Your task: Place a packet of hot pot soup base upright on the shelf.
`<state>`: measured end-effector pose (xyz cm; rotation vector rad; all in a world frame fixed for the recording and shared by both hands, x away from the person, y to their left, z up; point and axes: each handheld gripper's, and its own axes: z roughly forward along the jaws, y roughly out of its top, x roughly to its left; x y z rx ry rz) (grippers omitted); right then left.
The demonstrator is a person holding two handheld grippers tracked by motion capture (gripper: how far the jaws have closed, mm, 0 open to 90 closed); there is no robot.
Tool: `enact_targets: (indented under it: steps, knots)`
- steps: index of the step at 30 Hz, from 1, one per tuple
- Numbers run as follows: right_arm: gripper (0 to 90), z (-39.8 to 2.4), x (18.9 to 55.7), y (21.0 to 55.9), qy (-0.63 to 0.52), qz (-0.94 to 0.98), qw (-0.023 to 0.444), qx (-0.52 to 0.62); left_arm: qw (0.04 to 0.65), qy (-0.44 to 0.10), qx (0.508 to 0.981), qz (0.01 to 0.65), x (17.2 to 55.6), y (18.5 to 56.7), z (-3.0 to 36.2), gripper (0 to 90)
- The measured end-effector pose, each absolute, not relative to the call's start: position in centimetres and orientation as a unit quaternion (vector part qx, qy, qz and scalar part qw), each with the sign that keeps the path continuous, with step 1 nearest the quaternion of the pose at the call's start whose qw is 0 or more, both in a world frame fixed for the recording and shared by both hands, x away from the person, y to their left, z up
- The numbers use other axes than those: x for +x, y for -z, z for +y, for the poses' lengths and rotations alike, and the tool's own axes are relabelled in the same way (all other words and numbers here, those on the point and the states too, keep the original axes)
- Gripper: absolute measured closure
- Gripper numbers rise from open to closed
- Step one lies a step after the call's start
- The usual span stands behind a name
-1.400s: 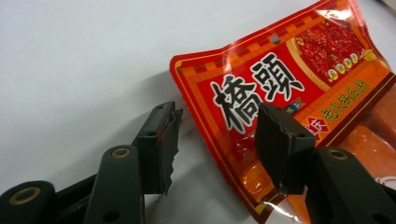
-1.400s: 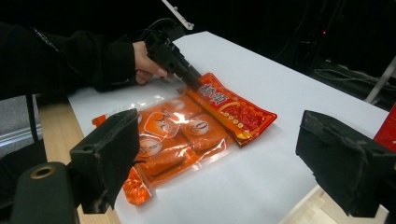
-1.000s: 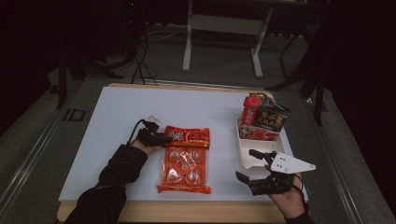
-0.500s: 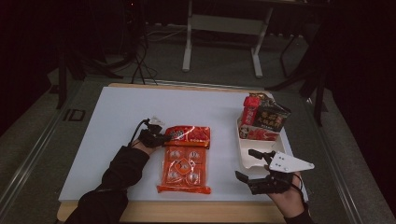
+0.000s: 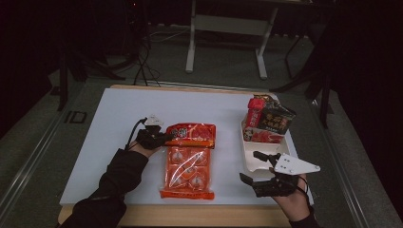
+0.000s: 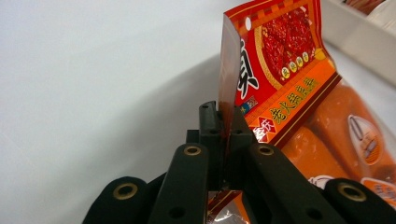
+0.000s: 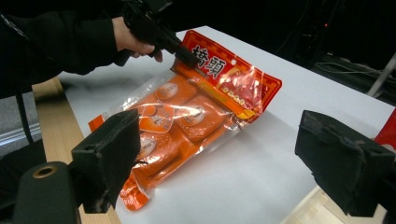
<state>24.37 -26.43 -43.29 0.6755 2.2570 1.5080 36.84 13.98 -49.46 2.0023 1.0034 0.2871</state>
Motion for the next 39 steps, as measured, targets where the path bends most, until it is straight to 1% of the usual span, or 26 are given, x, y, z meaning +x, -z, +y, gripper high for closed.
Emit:
enact_targets:
  steps: [7,12,22,25,27,29,30,34,36,39]
  knots:
    - [14.2,-26.5,24.6,43.2,-0.534,0.792,0.169,0.242,0.454,-0.124,0.794,0.384,35.8,47.5,13.7,89.7]
    - [14.5,-26.3,24.7,43.0,-0.535,0.792,0.171,0.24,0.46,-0.135,0.795,0.372,35.2,46.5,13.4,89.8]
    - [15.3,-25.5,25.5,42.2,-0.539,0.789,0.175,0.237,0.477,-0.137,0.792,0.355,34.2,45.0,13.0,90.0]
    - [17.3,-25.2,26.1,42.0,-0.541,0.787,0.173,0.24,0.485,-0.136,0.791,0.347,33.9,44.5,12.8,90.0]
    - [20.4,-24.9,26.5,41.9,-0.539,0.787,0.177,0.241,0.494,-0.131,0.788,0.342,33.7,44.2,12.8,90.0]
    - [20.6,-24.5,27.1,41.9,-0.538,0.788,0.177,0.242,0.5,-0.131,0.788,0.335,33.3,43.8,12.6,90.0]
    - [23.0,-24.3,27.4,42.0,-0.538,0.788,0.174,0.245,0.504,-0.131,0.786,0.333,33.2,43.7,12.6,90.0]
    - [26.0,-23.6,28.2,42.2,-0.534,0.788,0.175,0.251,0.517,-0.129,0.786,0.315,32.5,42.9,12.2,90.0]
    - [26.3,-23.3,28.7,42.3,-0.53,0.788,0.183,0.256,0.523,-0.127,0.784,0.31,32.3,42.7,12.1,90.0]
    - [26.7,-22.9,29.4,42.7,-0.526,0.79,0.179,0.261,0.529,-0.127,0.782,0.303,31.9,42.4,12.0,90.0]
